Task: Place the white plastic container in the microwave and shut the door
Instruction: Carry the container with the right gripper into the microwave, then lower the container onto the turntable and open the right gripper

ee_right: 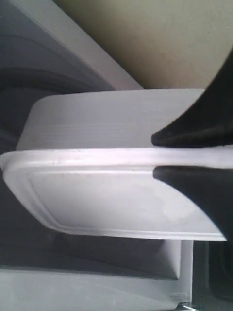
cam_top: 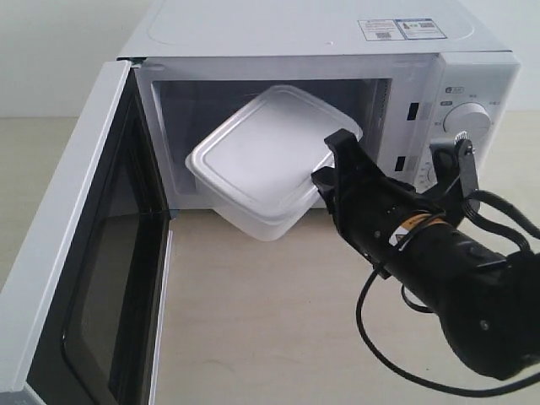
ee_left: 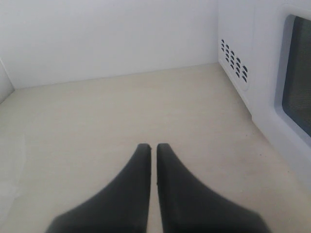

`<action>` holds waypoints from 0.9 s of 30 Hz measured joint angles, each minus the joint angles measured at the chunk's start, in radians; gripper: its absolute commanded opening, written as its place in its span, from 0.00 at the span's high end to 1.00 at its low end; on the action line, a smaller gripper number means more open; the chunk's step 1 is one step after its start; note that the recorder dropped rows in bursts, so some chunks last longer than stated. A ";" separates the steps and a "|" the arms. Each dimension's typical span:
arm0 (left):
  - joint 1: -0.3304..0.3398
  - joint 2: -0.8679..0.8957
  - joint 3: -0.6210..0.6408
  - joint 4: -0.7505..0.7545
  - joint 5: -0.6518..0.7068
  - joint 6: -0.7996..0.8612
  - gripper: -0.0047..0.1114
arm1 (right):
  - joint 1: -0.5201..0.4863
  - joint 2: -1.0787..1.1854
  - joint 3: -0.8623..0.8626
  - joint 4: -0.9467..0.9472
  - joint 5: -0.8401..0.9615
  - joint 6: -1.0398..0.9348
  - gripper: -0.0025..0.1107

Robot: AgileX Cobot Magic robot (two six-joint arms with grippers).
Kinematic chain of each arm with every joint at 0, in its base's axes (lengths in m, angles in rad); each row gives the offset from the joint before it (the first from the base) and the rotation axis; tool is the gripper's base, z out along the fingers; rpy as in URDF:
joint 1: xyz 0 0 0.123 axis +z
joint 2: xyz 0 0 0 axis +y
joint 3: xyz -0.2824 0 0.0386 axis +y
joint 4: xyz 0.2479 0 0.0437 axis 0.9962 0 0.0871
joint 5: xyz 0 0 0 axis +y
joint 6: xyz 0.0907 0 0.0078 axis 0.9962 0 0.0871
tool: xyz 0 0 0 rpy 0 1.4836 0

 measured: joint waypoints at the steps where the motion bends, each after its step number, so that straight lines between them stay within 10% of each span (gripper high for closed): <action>1: 0.000 0.000 0.000 0.000 0.000 0.000 0.92 | 0.000 0.012 -0.018 0.013 -0.002 -0.002 0.98; 27: 0.000 0.000 0.000 0.000 0.000 0.000 0.92 | 0.002 0.191 -0.292 0.186 0.030 -0.167 0.98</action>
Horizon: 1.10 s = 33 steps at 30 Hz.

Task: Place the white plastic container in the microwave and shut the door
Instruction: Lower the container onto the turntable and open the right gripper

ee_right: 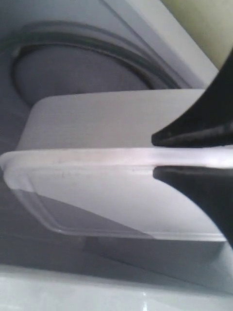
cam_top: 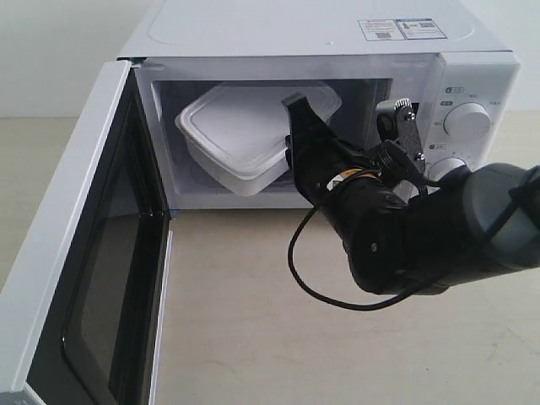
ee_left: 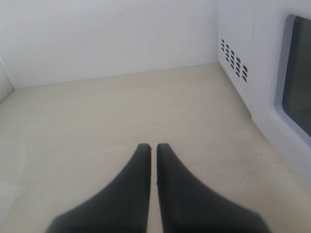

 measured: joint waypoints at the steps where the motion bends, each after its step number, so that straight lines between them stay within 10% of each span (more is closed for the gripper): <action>1: 0.000 0.000 0.000 0.000 0.000 0.000 0.92 | 0.000 0.002 -0.001 0.008 0.002 0.000 0.98; 33: 0.000 0.000 0.000 0.000 0.000 0.000 0.92 | 0.000 0.062 -0.108 0.162 -0.018 -0.118 0.98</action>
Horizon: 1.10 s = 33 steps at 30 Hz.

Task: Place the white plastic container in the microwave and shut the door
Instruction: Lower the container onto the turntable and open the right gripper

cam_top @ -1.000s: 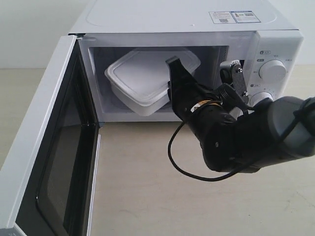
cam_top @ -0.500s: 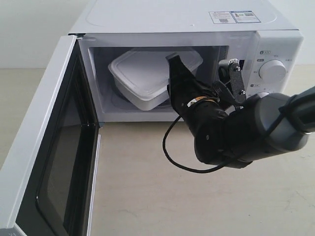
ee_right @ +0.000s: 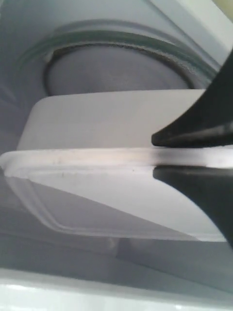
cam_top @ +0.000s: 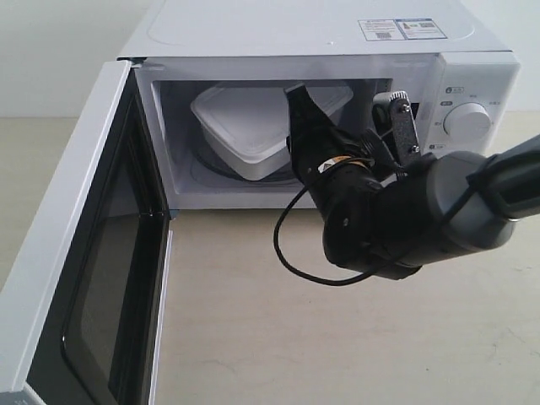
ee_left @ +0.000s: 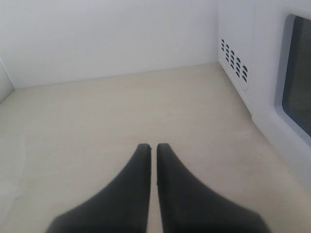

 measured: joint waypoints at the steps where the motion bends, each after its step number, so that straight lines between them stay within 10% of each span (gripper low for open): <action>1: 0.000 0.000 0.000 0.000 0.000 0.000 0.92 | 0.000 0.007 -0.007 0.000 0.000 -0.003 0.98; 33: 0.000 0.000 0.000 0.000 0.000 0.000 0.92 | 0.000 0.077 -0.128 0.069 0.020 -0.175 0.98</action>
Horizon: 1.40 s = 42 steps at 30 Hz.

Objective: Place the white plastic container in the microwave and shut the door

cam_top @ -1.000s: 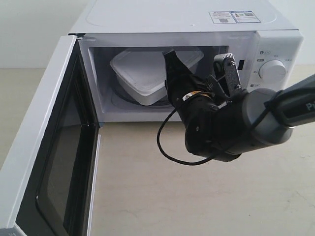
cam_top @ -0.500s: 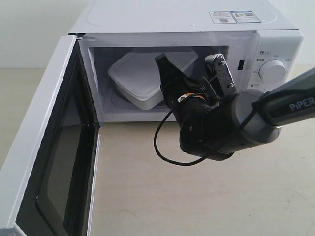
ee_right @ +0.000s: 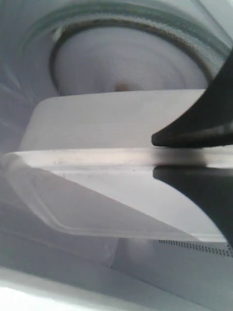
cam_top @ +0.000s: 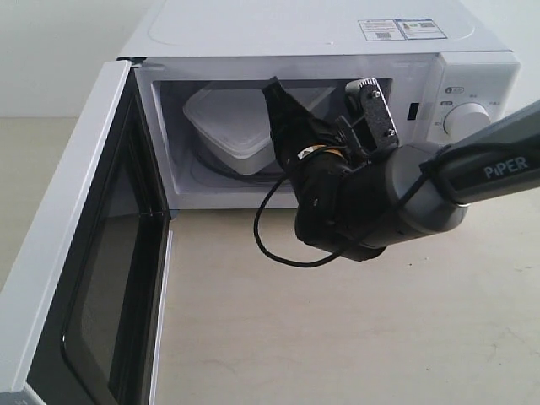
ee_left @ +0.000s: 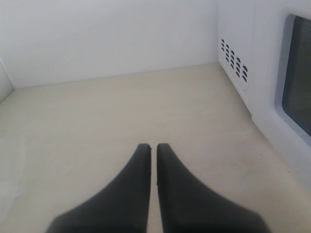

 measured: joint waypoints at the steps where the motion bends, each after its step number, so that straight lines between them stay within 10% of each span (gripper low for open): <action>1: 0.000 0.000 0.000 0.000 0.000 0.000 0.92 | 0.000 0.004 -0.002 0.010 0.002 -0.003 0.98; 11: 0.000 0.000 0.000 0.000 0.000 0.000 0.92 | 0.000 0.010 -0.002 0.041 0.021 -0.026 0.64; 35: 0.000 0.000 0.000 0.000 0.000 0.000 0.92 | 0.069 -0.167 0.354 -0.305 -0.083 0.021 0.65; 42: 0.000 0.000 0.000 0.000 0.000 0.000 0.92 | 0.069 -0.216 0.492 -0.533 -0.066 -0.267 0.98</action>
